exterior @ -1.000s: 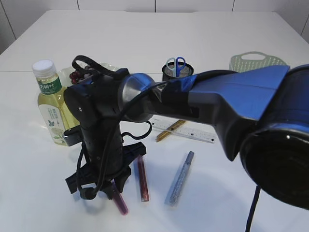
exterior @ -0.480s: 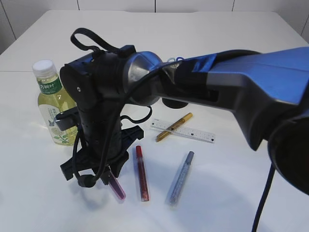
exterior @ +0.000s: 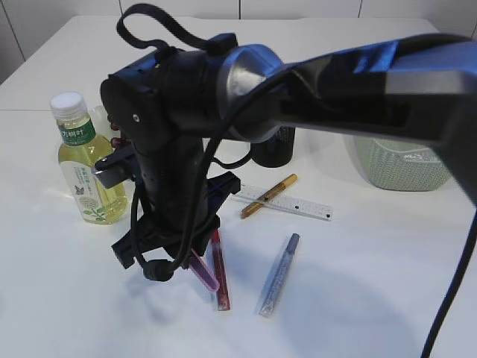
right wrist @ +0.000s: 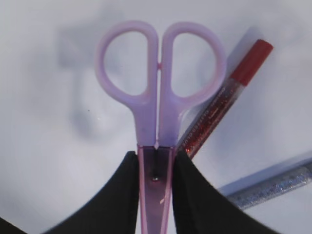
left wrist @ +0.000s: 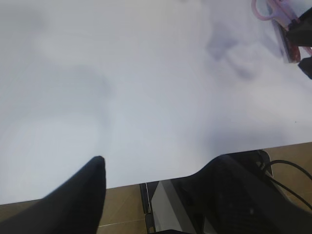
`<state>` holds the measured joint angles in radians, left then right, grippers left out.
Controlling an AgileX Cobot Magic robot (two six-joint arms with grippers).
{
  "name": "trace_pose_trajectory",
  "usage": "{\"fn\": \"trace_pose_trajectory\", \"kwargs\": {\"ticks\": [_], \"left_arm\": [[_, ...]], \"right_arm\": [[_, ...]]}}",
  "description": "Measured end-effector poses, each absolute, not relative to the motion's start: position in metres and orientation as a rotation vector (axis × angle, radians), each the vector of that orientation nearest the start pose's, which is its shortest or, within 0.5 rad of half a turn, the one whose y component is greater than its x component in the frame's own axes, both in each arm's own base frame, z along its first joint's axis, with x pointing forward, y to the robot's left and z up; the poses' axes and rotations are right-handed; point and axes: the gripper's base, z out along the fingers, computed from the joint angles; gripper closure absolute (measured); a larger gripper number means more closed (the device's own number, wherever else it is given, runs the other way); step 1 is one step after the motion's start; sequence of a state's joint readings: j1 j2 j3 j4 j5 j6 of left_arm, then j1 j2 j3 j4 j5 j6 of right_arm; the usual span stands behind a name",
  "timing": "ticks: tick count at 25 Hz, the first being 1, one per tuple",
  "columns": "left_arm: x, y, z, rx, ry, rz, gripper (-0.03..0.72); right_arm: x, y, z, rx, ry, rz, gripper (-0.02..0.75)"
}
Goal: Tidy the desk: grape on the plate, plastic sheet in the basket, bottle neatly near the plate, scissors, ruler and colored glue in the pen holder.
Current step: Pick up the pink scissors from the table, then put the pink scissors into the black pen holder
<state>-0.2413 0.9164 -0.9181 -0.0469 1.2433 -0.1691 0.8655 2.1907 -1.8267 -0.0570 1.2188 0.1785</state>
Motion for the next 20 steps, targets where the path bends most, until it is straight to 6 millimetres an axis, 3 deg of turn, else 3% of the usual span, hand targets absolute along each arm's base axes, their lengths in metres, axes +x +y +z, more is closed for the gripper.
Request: {"fn": "trace_pose_trajectory", "kwargs": {"ticks": [7,17,20], "left_arm": [[0.138,-0.038,0.332,0.091,2.736,-0.182,0.183],[0.138,-0.038,0.332,0.091,2.736,-0.182,0.183],[0.138,-0.038,0.332,0.091,2.736,-0.182,0.183]], "right_arm": [[0.281,0.32,0.217,-1.114,2.791,-0.037,0.568],[0.264,0.285,0.241,-1.139,2.468,-0.021,0.568],[0.267,0.275,0.254,-1.11,2.374,-0.001,0.568]]}}
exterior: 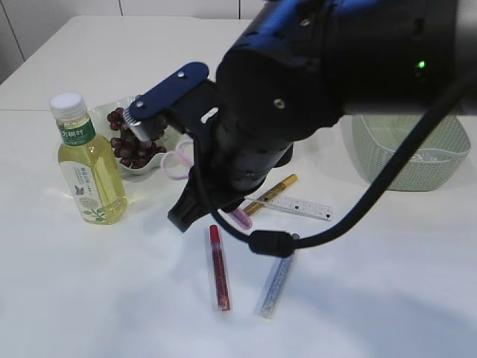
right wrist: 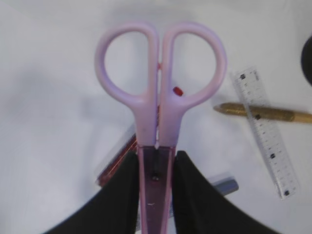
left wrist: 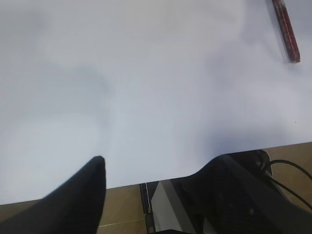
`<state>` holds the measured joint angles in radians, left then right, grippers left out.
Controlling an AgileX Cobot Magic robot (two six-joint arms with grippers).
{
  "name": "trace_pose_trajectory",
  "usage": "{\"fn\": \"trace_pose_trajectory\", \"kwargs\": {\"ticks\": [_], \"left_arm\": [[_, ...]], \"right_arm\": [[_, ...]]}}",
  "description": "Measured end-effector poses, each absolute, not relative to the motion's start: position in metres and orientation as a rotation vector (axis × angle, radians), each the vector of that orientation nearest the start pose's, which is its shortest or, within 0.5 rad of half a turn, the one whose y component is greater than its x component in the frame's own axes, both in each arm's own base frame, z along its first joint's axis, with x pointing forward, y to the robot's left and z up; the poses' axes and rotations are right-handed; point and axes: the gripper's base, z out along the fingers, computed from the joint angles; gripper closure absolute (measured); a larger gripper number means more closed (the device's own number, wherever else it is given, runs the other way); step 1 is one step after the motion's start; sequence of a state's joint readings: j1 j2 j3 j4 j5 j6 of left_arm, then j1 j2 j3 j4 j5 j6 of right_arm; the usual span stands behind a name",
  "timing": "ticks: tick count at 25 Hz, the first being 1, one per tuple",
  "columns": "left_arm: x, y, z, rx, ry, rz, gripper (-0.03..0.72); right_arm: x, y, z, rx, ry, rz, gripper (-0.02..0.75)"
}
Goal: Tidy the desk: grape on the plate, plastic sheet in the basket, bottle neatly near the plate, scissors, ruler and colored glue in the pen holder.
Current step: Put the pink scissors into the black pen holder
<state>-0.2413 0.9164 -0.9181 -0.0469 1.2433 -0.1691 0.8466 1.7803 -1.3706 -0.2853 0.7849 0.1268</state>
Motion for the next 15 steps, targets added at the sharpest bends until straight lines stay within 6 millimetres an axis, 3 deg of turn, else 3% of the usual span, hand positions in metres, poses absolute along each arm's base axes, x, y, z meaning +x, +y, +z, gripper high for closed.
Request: {"fn": "trace_pose_trajectory", "kwargs": {"ticks": [8,15], "left_arm": [[0.138,-0.038,0.332,0.091,2.736,-0.182,0.183],[0.138,-0.038,0.331,0.091,2.738,-0.181,0.183]], "right_arm": [[0.316,0.223,0.28,-0.863,2.256,-0.011,0.568],[0.352,0.197,0.299,-0.758,2.016,0.019,0.569]]}}
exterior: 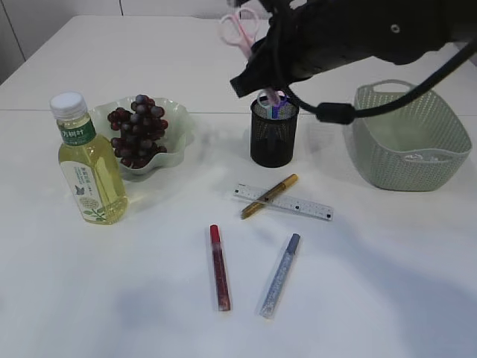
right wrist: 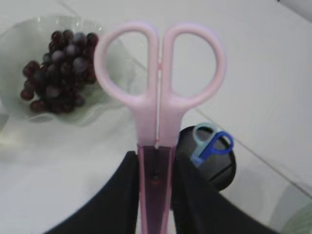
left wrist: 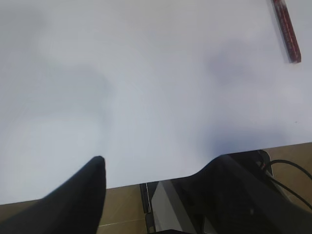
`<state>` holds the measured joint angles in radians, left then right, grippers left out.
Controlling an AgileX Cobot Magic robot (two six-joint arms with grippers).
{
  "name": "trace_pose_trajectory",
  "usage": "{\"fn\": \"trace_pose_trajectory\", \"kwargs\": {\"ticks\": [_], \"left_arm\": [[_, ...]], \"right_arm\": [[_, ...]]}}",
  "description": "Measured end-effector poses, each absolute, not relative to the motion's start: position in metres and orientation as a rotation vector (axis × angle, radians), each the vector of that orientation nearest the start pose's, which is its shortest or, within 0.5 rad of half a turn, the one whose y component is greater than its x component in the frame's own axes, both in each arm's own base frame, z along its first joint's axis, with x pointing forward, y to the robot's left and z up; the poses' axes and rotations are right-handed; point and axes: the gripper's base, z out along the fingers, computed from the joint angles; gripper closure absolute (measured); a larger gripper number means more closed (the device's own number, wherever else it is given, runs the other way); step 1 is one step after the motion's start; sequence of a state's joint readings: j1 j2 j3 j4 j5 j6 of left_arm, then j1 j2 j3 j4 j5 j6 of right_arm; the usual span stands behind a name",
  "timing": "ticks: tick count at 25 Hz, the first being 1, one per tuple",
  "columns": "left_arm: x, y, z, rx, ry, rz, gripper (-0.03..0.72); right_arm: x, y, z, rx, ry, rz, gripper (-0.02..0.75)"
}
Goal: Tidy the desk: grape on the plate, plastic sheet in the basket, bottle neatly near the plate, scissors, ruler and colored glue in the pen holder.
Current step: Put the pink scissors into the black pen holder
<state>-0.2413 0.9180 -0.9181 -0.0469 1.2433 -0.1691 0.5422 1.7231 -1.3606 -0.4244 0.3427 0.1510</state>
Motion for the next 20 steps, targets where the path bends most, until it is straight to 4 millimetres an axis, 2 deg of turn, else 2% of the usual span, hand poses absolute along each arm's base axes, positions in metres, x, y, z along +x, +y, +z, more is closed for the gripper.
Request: {"fn": "trace_pose_trajectory", "kwargs": {"ticks": [4,8,13,20], "left_arm": [[0.138,-0.038,0.331,0.091,2.738,-0.181,0.183],[0.139,-0.038,0.331,0.091,2.739,-0.181,0.183],[0.139,-0.038,0.331,0.091,2.742,-0.18,0.19],[0.139,-0.038,0.331,0.091,2.742,-0.18,0.2]], "right_arm": [[0.37,0.175,0.308,-0.68,1.925,0.028,0.569],[0.382,0.167,0.313,-0.646,1.81,0.063,0.57],[0.4,0.171,0.29,-0.651,1.743,0.111,0.57],[0.425,0.155,0.257,-0.606,1.741,0.128,0.57]]}}
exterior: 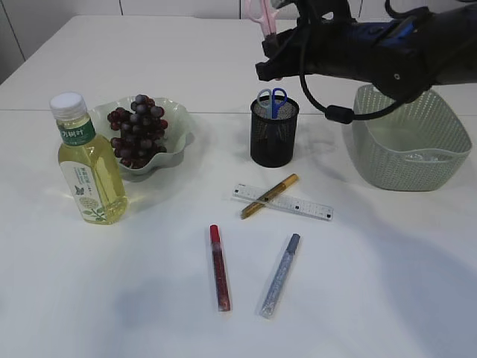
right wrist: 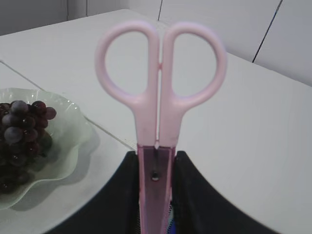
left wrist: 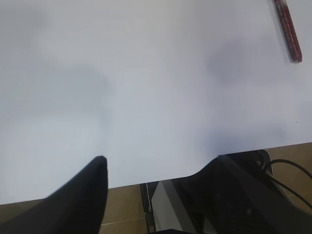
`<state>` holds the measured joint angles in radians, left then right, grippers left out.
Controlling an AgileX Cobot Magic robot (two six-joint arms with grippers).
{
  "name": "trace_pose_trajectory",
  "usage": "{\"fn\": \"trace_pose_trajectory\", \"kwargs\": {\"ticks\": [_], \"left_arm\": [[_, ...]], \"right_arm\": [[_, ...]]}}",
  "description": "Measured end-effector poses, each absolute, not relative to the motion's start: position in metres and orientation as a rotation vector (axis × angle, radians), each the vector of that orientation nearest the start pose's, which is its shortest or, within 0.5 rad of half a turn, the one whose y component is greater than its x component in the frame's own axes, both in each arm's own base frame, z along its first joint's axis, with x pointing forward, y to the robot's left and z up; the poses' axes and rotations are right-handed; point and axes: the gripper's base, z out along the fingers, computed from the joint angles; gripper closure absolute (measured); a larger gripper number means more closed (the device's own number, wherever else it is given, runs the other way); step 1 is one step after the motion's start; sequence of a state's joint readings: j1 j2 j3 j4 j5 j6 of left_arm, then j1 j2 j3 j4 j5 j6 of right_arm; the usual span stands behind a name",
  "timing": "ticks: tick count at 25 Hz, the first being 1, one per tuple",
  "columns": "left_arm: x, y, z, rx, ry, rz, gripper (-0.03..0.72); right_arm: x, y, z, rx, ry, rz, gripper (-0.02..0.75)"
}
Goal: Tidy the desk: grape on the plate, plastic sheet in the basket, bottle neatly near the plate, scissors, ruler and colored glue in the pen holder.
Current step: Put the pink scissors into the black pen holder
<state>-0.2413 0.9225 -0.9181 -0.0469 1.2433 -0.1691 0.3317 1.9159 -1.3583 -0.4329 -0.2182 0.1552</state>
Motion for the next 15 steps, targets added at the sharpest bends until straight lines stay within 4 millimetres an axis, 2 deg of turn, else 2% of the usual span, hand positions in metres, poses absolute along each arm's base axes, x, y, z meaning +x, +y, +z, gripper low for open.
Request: {"fn": "trace_pose_trajectory", "kwargs": {"ticks": [11,15], "left_arm": [[0.139,-0.038,0.331,0.091,2.742,-0.18,0.2],[0.139,-0.038,0.331,0.091,2.742,-0.18,0.2]], "right_arm": [[0.446,0.152,0.215,-0.574,1.766,0.161,0.57],[0.451,0.153,0.208,-0.563,1.777,0.168,0.57]]}}
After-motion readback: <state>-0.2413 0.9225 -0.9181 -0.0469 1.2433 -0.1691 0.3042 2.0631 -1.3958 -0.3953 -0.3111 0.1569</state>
